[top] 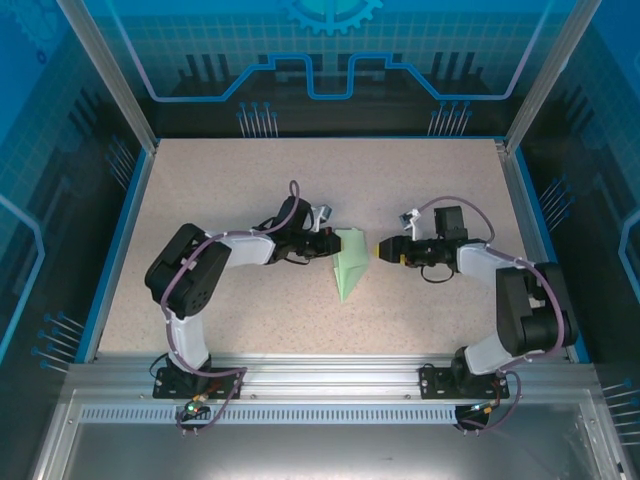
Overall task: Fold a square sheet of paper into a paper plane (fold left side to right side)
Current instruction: Fold the wing for the fifth time at the center of the table.
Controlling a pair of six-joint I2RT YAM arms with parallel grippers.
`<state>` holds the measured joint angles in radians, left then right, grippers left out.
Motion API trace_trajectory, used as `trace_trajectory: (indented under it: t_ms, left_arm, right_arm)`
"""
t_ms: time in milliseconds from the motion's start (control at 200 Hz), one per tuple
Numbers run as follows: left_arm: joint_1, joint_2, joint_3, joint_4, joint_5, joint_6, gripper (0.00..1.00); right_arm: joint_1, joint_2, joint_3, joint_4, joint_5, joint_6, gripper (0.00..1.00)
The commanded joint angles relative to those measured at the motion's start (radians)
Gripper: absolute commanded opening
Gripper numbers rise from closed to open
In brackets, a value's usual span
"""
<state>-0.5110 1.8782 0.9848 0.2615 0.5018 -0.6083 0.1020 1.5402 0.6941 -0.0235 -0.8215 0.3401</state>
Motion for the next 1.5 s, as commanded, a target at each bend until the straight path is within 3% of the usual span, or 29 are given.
trace_trajectory:
  t_ms: [0, 365, 455, 580, 675, 715, 795, 835, 945, 1066, 1186, 1306, 1391, 1496]
  left_arm:
    - [0.015, -0.066, -0.034, 0.11, 0.117, 0.048, 0.0]
    - [0.017, -0.081, -0.049, 0.149, 0.217, 0.075, 0.0]
    - [0.017, -0.07, -0.045, 0.152, 0.223, 0.071, 0.0]
    - [0.018, -0.054, -0.037, 0.15, 0.228, 0.067, 0.0]
    - [0.019, -0.046, -0.028, 0.132, 0.217, 0.071, 0.14]
    - [0.021, -0.049, -0.025, 0.118, 0.207, 0.078, 0.27]
    - [0.036, -0.075, -0.018, 0.058, 0.164, 0.105, 0.57]
    - [0.045, -0.1, -0.013, 0.005, 0.122, 0.127, 0.66]
    - [0.07, -0.203, -0.012, -0.152, -0.033, 0.199, 0.79]
    - [0.065, -0.35, -0.033, -0.272, -0.161, 0.264, 0.82]
    - [-0.023, -0.48, -0.06, -0.384, -0.279, 0.336, 0.81]
    - [-0.176, -0.544, -0.08, -0.474, -0.394, 0.352, 0.74]
    - [-0.289, -0.539, -0.099, -0.481, -0.445, 0.322, 0.69]
    - [-0.403, -0.47, -0.088, -0.475, -0.517, 0.284, 0.69]
  right_arm:
    - [-0.019, 0.068, 0.031, 0.104, -0.068, -0.005, 0.68]
    - [-0.019, 0.184, 0.067, 0.196, -0.189, 0.022, 0.65]
    - [-0.019, 0.195, 0.069, 0.191, -0.196, 0.025, 0.59]
    - [-0.011, 0.203, 0.068, 0.177, -0.185, 0.026, 0.4]
    - [-0.006, 0.21, 0.066, 0.163, -0.174, 0.029, 0.18]
    - [-0.006, 0.208, 0.065, 0.156, -0.166, 0.031, 0.1]
    - [-0.002, 0.193, 0.056, 0.143, -0.147, 0.04, 0.05]
    - [0.001, 0.186, 0.052, 0.131, -0.136, 0.043, 0.05]
    - [0.014, 0.157, 0.042, 0.095, -0.102, 0.053, 0.04]
    - [0.031, 0.133, 0.039, 0.05, -0.029, 0.096, 0.05]
    - [0.037, 0.122, 0.049, 0.012, 0.012, 0.164, 0.05]
    - [0.052, 0.095, 0.068, -0.033, 0.049, 0.206, 0.06]
    - [0.065, 0.086, 0.091, -0.077, 0.077, 0.228, 0.06]
    - [0.079, 0.095, 0.117, -0.127, 0.105, 0.24, 0.07]
